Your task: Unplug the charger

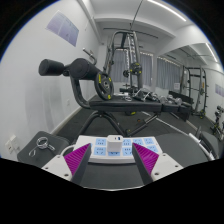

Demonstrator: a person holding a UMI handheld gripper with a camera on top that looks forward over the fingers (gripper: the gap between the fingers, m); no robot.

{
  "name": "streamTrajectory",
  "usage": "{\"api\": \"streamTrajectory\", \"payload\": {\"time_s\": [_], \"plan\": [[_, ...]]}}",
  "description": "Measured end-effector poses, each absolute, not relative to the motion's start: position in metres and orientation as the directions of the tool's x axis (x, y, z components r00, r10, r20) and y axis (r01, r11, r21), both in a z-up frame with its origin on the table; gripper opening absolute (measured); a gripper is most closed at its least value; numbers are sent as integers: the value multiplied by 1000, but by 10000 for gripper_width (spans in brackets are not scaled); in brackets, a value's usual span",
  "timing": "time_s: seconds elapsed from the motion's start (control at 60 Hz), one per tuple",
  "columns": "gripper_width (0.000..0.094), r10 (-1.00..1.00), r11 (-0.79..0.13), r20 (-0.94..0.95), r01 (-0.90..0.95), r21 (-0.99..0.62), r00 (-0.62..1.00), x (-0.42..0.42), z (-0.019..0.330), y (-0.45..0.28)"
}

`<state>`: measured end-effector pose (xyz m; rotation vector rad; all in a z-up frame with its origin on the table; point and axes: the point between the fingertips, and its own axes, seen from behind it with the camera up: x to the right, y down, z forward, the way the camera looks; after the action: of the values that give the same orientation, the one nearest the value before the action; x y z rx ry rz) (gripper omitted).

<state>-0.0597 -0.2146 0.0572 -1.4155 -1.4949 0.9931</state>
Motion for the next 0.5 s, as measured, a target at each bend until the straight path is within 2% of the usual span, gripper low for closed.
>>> {"api": "streamTrajectory", "payload": {"time_s": [0.283,0.5], "plan": [[855,999,33,35,359,-933,0,-129,37,-209],[850,999,40,45,379,-924,3,-142,22,-207]]}}
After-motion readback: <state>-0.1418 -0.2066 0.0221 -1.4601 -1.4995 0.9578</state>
